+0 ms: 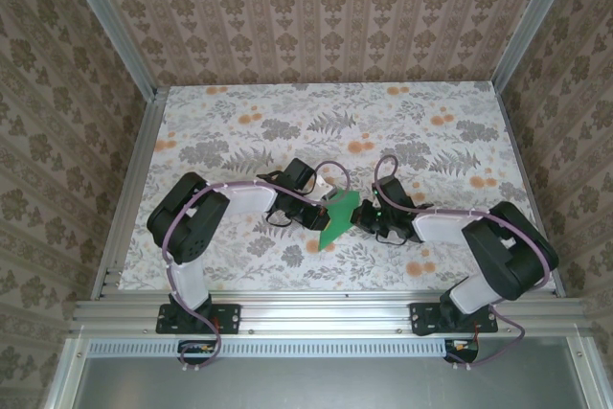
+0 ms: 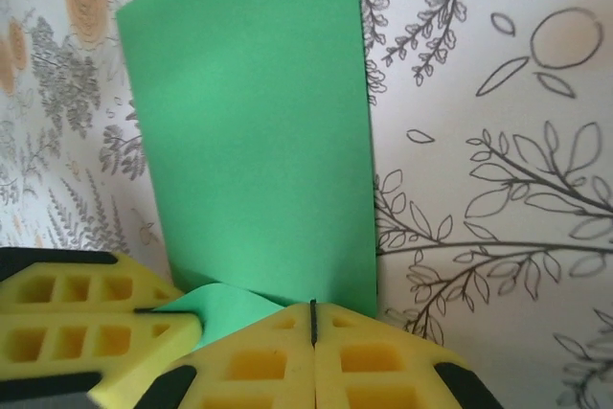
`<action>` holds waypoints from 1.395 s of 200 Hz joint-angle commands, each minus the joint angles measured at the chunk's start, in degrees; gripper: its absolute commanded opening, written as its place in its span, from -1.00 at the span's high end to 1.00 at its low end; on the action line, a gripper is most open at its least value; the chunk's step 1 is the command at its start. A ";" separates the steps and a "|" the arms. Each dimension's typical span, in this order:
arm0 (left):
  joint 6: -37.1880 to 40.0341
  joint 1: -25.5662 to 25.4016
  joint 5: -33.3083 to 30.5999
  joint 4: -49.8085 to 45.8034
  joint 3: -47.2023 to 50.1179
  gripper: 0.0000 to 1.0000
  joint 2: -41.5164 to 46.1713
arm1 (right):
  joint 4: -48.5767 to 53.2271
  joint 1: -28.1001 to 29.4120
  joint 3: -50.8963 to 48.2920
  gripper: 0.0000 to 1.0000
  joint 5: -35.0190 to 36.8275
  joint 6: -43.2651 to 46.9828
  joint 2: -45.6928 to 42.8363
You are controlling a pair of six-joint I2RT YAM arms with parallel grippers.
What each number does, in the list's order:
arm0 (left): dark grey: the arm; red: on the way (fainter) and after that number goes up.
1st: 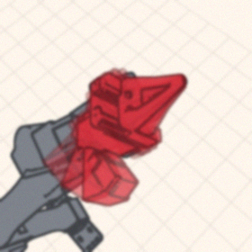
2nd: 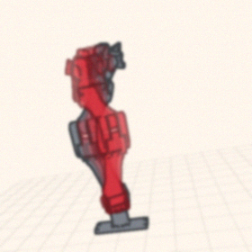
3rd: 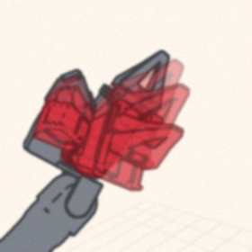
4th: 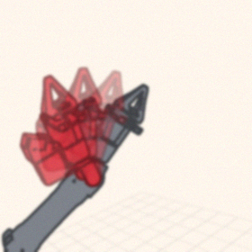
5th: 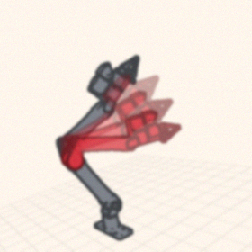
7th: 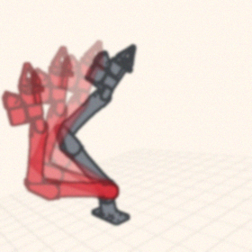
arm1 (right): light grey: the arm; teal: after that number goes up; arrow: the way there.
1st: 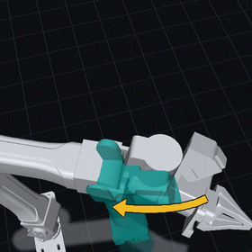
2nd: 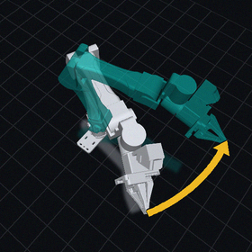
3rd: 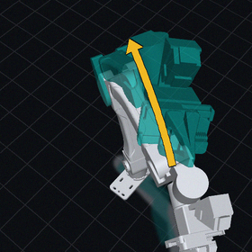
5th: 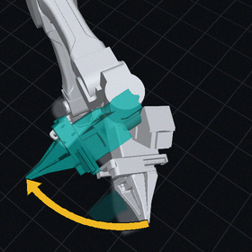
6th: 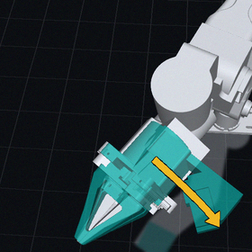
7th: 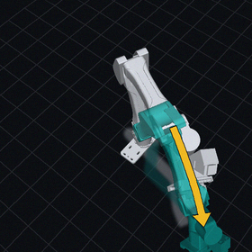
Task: Fold a paper plane with a square sheet of paper (pick it up from the middle)
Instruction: Third fold the triangle at the center of the table.
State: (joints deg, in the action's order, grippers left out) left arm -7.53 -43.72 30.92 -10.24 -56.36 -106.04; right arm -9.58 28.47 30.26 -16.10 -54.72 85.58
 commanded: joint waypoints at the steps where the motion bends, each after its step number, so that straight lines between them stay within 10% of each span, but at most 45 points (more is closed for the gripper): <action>1: 0.94 0.13 -3.76 -5.88 1.51 1.00 -3.10 | 2.64 -1.83 1.34 0.85 -1.06 1.89 -3.23; 112: 0.68 0.18 -3.50 -6.45 1.07 1.00 -2.39 | 0.69 -3.11 -0.41 0.84 -2.05 1.88 1.01; 204: -4.87 3.39 -4.26 -11.89 -3.86 0.26 10.05 | 15.57 -3.99 4.07 0.28 -1.11 7.66 -9.70; 279: -3.97 3.17 7.55 -10.73 -4.76 0.86 8.30 | 6.03 -3.51 3.00 0.22 -7.68 4.21 -1.50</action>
State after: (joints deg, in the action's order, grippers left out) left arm -12.80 -40.40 32.08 -19.99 -59.79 -95.07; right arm -0.27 24.75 33.91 -21.08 -48.80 80.97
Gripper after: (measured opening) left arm 0.085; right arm 0.387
